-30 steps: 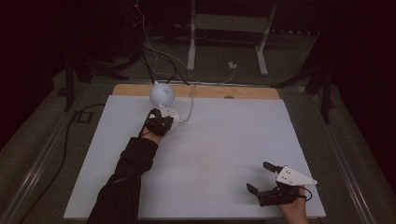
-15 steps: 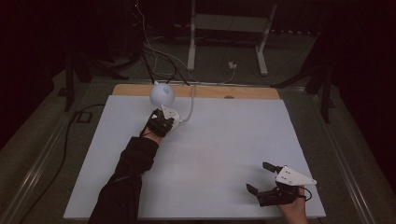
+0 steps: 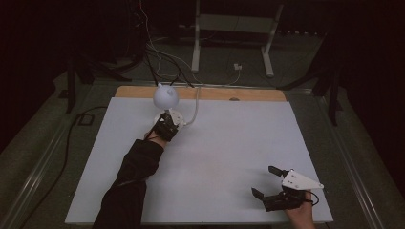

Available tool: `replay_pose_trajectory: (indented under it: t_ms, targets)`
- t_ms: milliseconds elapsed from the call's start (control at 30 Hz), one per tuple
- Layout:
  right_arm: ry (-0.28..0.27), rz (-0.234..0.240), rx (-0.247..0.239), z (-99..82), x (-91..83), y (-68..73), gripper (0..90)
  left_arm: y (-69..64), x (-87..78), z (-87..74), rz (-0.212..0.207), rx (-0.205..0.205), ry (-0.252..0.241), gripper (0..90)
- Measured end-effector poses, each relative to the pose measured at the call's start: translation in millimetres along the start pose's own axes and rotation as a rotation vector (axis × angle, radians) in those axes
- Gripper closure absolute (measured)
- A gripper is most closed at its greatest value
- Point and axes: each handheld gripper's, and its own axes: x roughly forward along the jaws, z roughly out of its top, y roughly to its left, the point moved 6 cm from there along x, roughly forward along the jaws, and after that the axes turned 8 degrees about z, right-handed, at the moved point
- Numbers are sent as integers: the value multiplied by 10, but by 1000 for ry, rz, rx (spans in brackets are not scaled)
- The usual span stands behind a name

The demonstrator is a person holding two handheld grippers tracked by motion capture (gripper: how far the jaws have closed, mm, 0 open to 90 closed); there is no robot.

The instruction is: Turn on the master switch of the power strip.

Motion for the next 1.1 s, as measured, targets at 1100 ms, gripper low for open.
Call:
replay_pose_trajectory:
  t_ms: [1100]
  targets:
    - [10,2,-3,-11,-2,12,0,-19,23,19,60,141,14,900]
